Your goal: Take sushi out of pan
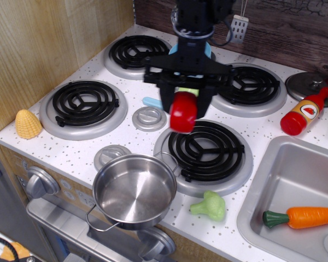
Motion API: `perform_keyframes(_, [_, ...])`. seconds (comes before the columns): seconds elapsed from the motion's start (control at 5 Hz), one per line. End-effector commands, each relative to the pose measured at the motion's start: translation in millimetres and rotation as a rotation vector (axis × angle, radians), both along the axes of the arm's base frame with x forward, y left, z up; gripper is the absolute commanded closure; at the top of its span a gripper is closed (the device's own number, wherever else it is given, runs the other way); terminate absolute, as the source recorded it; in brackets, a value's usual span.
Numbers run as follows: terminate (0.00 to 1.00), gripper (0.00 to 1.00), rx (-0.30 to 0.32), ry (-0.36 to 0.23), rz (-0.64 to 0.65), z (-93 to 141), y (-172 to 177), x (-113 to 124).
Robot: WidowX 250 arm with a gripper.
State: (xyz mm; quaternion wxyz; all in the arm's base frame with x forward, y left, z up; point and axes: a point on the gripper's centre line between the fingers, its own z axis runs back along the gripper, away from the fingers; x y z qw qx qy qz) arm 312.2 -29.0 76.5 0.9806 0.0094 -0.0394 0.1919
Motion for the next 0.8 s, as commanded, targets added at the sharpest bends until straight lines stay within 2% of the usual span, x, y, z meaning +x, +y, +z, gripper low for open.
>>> perform_keyframes(0.0, [0.0,1.0,-0.058,-0.077,-0.049,-19,-10,16])
perform_keyframes(0.2, [0.0,0.0,-0.101,-0.115,-0.036,-30,-12,17])
perform_keyframes(0.4, [0.0,0.0,-0.101,-0.115,-0.036,-30,-12,17])
perform_keyframes(0.6, [1.0,0.0,-0.101,-0.115,-0.036,-30,-12,17])
